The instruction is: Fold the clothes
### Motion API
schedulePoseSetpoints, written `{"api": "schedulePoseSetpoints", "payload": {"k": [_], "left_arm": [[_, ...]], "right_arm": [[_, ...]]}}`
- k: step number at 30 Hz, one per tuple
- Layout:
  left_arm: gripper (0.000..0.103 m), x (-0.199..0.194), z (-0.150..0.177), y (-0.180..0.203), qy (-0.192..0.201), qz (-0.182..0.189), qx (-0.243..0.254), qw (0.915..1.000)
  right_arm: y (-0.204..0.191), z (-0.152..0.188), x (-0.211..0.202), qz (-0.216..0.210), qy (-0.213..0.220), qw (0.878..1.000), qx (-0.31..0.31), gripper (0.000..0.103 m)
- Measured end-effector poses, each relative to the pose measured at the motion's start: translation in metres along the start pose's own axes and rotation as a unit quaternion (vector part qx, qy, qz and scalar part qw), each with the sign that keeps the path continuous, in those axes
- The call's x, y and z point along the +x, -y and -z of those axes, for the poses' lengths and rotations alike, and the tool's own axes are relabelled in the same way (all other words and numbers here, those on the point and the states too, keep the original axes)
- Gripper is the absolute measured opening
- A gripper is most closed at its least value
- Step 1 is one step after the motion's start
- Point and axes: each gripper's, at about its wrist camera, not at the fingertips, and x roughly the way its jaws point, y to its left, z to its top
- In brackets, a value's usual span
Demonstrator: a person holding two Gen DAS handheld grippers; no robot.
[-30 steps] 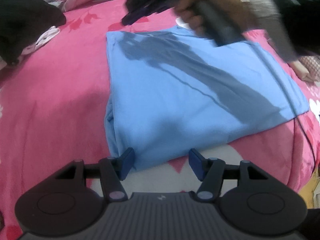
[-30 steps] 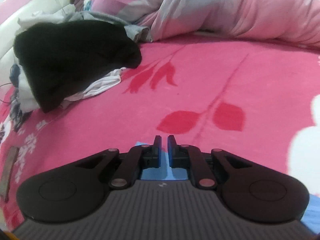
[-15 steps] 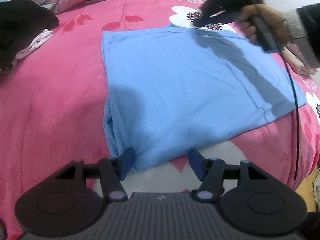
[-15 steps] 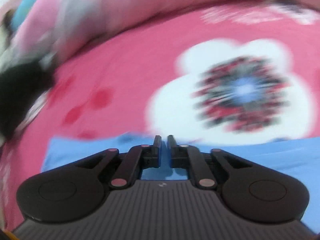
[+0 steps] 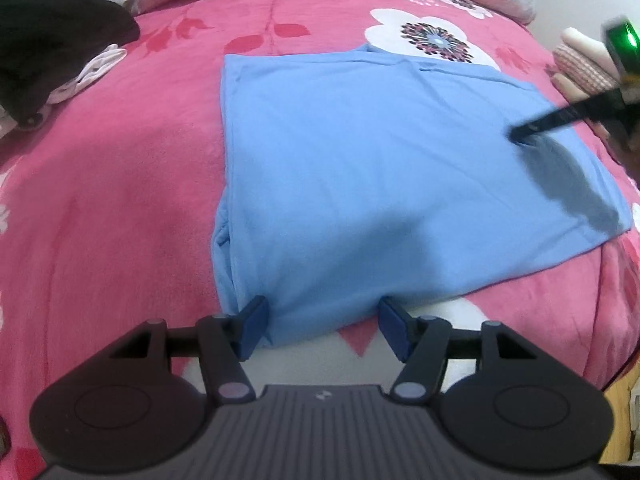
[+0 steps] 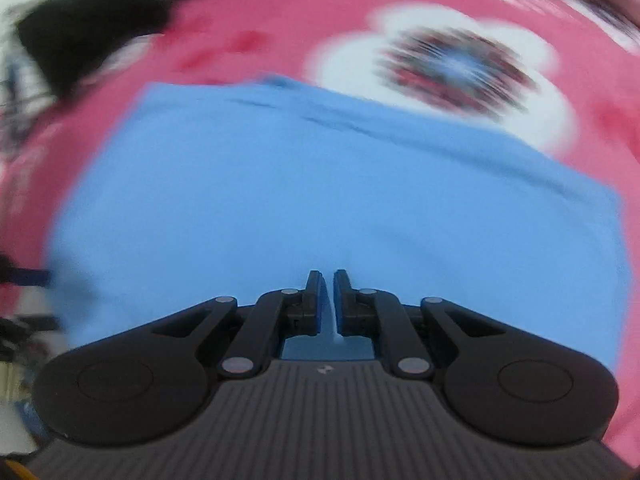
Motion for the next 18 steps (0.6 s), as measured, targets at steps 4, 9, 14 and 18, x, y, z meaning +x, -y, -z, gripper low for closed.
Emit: {"api": "schedulePoseSetpoints", "payload": {"k": [4,9,14,18], "left_arm": [[0.063,-0.001,0.001,0.003,0.003,-0.013,0.0,0.9999],[0.063,-0.003,-0.006,0.006,-0.006,-0.027,-0.014,0.9995],[0.063,-0.016,-0.011,0.011,0.002,-0.06,-0.014,0.9981],[0.063,-0.025,-0.019,0.026,0.028,-0.081,0.011,0.9963]], "right_arm": [[0.074,0.026,-0.033,0.04,0.033,0.994,0.099,0.005],[0.142,0.059,-0.069,0.14,0.059,0.966,0.207,0.008],[0.139,0.076,-0.1,0.128,0.09,0.964,0.217,0.009],[0.095,0.05,-0.087,0.033,0.113,0.983,0.144,0.009]]}}
